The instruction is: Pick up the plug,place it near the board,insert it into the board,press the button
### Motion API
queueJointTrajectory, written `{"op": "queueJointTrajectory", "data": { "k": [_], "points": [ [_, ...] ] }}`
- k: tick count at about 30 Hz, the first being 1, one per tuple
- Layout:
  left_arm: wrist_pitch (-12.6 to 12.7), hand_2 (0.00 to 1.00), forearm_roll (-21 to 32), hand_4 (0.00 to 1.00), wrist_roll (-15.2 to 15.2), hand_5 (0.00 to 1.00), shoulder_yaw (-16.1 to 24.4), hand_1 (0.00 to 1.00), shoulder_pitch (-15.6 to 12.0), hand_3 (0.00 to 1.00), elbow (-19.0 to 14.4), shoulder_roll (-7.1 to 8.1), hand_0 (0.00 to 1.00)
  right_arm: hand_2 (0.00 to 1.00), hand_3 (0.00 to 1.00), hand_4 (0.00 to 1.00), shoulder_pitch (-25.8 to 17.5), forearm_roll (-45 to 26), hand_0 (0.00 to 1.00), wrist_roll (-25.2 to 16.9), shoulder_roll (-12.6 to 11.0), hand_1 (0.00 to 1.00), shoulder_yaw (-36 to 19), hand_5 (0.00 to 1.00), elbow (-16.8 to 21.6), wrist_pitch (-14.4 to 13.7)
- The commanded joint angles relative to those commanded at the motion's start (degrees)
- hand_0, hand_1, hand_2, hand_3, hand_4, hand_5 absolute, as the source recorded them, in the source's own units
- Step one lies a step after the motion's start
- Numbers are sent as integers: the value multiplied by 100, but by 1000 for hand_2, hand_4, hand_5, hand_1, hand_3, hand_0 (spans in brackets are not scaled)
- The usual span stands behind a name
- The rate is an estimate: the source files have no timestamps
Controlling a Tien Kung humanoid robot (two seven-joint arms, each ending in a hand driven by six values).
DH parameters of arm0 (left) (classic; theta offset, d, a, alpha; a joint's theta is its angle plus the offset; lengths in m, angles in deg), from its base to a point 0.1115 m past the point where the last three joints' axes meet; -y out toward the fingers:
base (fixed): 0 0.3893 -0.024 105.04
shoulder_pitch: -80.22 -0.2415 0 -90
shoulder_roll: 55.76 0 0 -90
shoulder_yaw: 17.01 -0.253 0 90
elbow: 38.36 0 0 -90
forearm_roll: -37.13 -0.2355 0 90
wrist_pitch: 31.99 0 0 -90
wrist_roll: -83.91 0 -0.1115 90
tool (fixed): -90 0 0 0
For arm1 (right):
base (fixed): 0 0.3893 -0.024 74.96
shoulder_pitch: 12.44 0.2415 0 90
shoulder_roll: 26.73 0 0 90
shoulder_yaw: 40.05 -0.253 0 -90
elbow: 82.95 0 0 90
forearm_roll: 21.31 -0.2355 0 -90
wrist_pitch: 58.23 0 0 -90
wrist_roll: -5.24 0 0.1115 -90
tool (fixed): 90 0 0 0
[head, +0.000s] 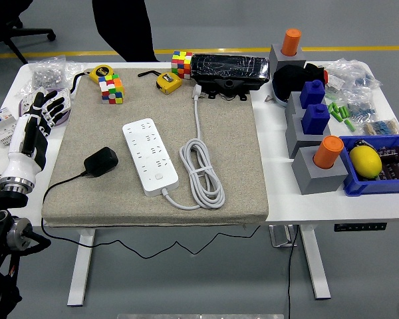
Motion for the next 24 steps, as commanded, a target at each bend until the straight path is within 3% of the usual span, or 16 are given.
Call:
{"op": "queueJointTrajectory", "data": {
  "k": [3, 4, 9, 10, 15, 16, 21, 22, 24],
  "points": [
    [51, 833, -21, 998, -33, 777, -29, 885, -25, 842, -11, 14, 885, 719, 751, 998, -3, -9, 781, 19, -3, 719, 44, 939, 0, 3],
    [68, 811, -26, 978, -48, 652, -36, 856, -34, 810, -20, 13, 863, 719, 750, 998, -3, -14, 781, 22, -2, 719, 53, 939, 0, 2],
    [328, 811, -64, 978, -78, 652, -75, 856, -42, 810, -102, 3, 863, 719, 750, 998, 9, -36, 781, 29, -9, 719, 102, 939, 0, -4],
    [388, 750, -92, 736, -87, 560, -85, 783, -41, 659, -120, 3, 786, 719, 751, 998, 12, -40, 781, 30, -6, 719, 107, 939, 0, -6],
    [570, 750, -225, 736, -113, 560, -121, 783, -36, 659, -164, 26, 786, 719, 751, 998, 15, -64, 781, 26, 13, 719, 173, 939, 0, -5],
    [590, 659, -275, 611, -126, 327, -118, 755, -43, 626, -172, 30, 757, 719, 750, 998, 17, -70, 781, 27, 13, 720, 183, 939, 0, -7],
    [698, 659, -545, 611, -191, 327, -105, 755, -82, 626, -213, 47, 757, 719, 750, 998, 7, -73, 781, 42, 10, 720, 223, 939, 0, -8],
    [705, 637, -562, 591, -194, 74, -103, 721, -84, 611, -216, 48, 728, 719, 751, 998, 6, -74, 781, 43, 10, 719, 226, 939, 0, -8],
    [736, 637, -642, 591, -213, 74, -98, 721, -104, 611, -234, 48, 728, 719, 751, 998, -3, -60, 781, 49, 7, 719, 230, 939, 0, -10]
  ]
}}
